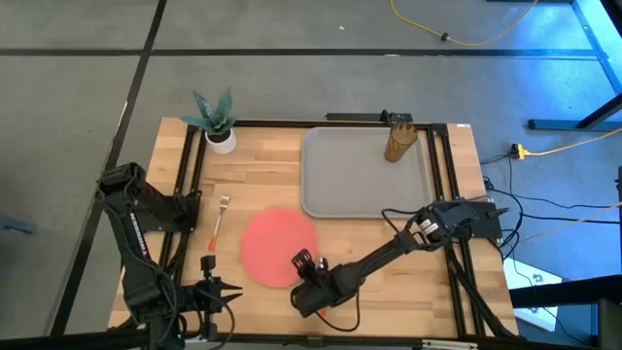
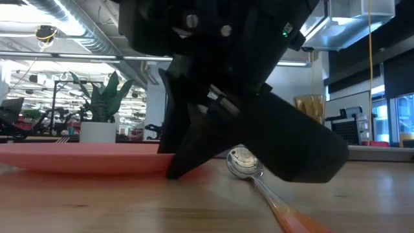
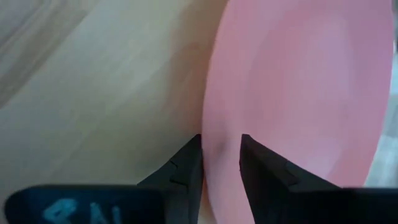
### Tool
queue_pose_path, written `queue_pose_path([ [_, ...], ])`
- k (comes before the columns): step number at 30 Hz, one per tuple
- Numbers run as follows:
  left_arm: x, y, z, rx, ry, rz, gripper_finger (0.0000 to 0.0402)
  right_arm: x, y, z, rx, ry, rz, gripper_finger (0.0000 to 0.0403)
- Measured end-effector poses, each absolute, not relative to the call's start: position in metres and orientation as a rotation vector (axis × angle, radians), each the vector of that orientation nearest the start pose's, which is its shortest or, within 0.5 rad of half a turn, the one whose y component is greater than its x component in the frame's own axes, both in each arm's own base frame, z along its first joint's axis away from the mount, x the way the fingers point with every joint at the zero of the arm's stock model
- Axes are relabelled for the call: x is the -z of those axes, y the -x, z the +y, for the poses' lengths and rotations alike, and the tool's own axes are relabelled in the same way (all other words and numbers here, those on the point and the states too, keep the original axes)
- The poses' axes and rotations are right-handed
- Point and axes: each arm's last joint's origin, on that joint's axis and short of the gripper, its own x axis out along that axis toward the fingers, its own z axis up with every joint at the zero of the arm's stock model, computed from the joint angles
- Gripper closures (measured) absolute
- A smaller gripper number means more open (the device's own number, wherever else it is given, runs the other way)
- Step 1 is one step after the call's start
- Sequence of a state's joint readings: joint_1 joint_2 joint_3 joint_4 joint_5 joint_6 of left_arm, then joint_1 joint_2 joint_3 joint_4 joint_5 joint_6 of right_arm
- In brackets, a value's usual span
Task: Pick and place plate/cup/fork/spoon on tray
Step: Put the pink plate on the gray serving tray to the bottom left of the orange glass
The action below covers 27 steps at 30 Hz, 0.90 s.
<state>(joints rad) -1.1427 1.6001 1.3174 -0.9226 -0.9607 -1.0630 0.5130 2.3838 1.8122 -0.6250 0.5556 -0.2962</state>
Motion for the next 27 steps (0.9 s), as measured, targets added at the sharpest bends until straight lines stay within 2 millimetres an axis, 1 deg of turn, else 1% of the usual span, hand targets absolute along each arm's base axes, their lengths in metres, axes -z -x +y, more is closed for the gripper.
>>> queue_pose_path([
  [2, -0.278, -0.15, -0.272, -0.158, -0.017, 0.569, 0.0357, -0.117, -0.432, 0.222, -0.097, 0.847, 1.036, 0.0313],
  [4, -0.278, -0.15, -0.272, -0.158, -0.017, 0.569, 0.0357, -0.116, -0.433, 0.22, -0.098, 0.829, 1.037, 0.0339],
  [6, -0.278, -0.15, -0.272, -0.158, -0.017, 0.569, 0.0357, -0.116, -0.435, 0.217, -0.087, 0.812, 1.038, 0.0374],
  [8, -0.278, -0.15, -0.272, -0.158, -0.017, 0.569, 0.0357, -0.117, -0.437, 0.214, -0.049, 0.812, 1.033, 0.039],
  [12, -0.278, -0.15, -0.272, -0.158, -0.016, 0.569, 0.0357, -0.116, -0.437, 0.212, 0.03, 0.894, 1.016, 0.0395],
  [17, -0.278, -0.15, -0.272, -0.159, -0.016, 0.569, 0.0357, -0.125, -0.44, 0.215, 0.062, 0.908, 0.992, 0.0397],
  [22, -0.278, -0.15, -0.272, -0.159, -0.015, 0.569, 0.0357, -0.138, -0.443, 0.22, 0.091, 0.966, 0.956, 0.0397],
  [27, -0.278, -0.15, -0.272, -0.159, -0.014, 0.569, 0.0357, -0.156, -0.446, 0.223, 0.116, 0.995, 0.948, 0.0397],
])
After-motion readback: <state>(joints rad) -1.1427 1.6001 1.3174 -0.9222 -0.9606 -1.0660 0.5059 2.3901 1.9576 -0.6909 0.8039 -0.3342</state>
